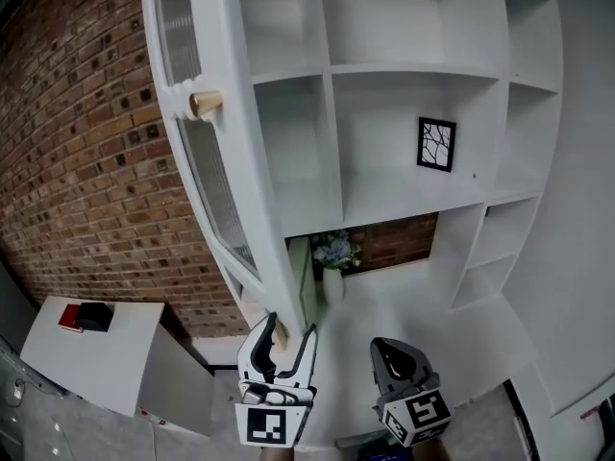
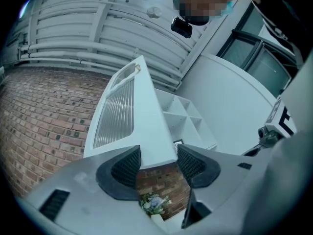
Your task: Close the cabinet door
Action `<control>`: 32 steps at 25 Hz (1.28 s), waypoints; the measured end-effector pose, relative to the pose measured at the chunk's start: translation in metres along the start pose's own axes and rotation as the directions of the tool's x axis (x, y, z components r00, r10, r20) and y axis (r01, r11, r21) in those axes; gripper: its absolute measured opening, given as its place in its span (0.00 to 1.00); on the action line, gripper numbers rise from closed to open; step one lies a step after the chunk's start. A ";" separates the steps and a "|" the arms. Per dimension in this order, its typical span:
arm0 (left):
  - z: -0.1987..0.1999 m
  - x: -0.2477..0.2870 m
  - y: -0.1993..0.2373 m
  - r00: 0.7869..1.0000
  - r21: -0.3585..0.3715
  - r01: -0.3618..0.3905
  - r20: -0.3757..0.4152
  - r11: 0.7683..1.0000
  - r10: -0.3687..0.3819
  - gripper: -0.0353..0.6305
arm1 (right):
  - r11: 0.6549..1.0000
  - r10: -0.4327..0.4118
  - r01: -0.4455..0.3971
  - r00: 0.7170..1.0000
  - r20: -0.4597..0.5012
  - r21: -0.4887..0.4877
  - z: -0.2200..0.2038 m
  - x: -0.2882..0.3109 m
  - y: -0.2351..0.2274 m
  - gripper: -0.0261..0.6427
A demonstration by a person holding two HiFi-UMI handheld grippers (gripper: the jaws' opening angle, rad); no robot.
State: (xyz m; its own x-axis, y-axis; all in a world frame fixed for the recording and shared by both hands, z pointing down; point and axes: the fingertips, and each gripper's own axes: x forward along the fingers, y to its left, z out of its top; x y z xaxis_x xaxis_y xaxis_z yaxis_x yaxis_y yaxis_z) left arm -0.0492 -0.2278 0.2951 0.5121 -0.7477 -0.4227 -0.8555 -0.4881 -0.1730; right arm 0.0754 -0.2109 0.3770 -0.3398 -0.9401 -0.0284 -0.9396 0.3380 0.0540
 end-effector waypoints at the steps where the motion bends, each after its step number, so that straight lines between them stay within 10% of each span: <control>1: 0.000 0.002 -0.001 1.000 0.001 0.000 0.003 1.000 0.000 0.40 | 1.000 -0.006 0.006 1.000 0.001 0.001 0.000 -0.001 -0.004 0.04; 32: -0.052 0.110 0.000 1.000 -0.053 -0.016 -0.026 0.998 0.015 0.36 | 0.997 -0.076 0.078 0.995 -0.064 0.025 -0.030 0.021 -0.070 0.04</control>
State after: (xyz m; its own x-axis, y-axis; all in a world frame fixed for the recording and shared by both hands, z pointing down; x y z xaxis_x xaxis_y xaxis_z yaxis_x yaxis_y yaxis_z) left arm 0.0109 -0.3333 0.2948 0.5014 -0.7663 -0.4017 -0.8583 -0.4993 -0.1186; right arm 0.1357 -0.2555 0.4024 -0.2641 -0.9640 0.0312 -0.9639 0.2649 0.0265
